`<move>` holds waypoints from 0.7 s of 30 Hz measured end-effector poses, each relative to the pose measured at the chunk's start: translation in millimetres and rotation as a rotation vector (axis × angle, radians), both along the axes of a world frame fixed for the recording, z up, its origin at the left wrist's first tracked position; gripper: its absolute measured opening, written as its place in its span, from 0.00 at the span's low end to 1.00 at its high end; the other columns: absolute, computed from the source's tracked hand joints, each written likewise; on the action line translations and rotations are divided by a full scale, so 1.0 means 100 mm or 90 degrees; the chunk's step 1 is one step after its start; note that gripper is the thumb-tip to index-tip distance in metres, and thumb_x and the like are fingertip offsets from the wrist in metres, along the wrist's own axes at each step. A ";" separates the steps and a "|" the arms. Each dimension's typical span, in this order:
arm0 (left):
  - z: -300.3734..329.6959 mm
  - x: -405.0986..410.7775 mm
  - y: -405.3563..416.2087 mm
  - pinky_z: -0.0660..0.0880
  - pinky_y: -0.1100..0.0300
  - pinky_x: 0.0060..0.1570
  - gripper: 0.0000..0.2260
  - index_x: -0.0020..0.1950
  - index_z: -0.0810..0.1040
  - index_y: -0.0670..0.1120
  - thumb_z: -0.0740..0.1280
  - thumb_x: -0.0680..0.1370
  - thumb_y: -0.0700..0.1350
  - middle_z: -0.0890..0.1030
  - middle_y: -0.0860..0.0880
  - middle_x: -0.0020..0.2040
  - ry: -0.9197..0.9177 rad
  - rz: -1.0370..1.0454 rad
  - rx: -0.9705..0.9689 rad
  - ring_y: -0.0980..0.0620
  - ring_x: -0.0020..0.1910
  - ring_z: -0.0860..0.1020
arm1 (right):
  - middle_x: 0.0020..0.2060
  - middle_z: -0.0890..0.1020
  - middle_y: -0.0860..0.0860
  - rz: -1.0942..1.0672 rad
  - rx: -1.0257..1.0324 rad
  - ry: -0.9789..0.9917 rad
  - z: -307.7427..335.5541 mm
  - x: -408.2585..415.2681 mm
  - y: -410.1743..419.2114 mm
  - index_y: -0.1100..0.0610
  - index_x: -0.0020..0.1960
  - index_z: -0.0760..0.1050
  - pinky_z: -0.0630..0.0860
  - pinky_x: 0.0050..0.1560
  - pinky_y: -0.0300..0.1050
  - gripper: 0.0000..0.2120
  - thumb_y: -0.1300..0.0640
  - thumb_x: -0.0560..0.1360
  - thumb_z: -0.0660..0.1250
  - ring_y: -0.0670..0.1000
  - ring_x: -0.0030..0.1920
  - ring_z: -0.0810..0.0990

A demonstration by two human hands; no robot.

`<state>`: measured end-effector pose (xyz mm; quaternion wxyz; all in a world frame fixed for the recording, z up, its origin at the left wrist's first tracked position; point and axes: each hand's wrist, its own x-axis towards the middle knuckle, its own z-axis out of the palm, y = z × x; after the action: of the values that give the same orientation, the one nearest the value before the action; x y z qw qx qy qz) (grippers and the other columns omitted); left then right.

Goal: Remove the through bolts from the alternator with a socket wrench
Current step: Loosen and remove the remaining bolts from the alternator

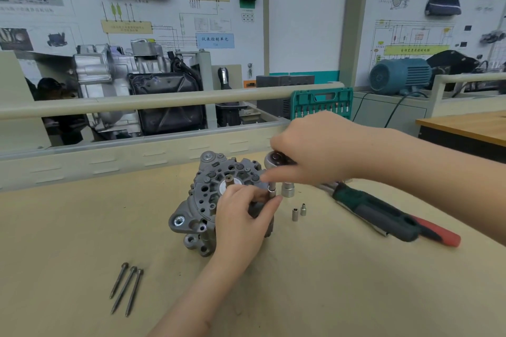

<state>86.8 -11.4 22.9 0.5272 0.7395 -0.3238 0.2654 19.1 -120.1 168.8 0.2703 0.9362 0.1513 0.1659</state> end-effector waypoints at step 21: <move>0.00 0.01 0.01 0.65 0.61 0.46 0.15 0.37 0.79 0.43 0.66 0.71 0.55 0.77 0.53 0.36 -0.033 0.008 0.046 0.60 0.42 0.69 | 0.32 0.70 0.48 0.051 0.057 0.012 -0.03 -0.03 0.04 0.55 0.47 0.69 0.70 0.46 0.46 0.17 0.42 0.78 0.52 0.53 0.36 0.69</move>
<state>87.5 -10.1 22.7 0.4896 0.7529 -0.3424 0.2759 16.0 -116.6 165.5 0.2197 0.9422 0.1833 0.1740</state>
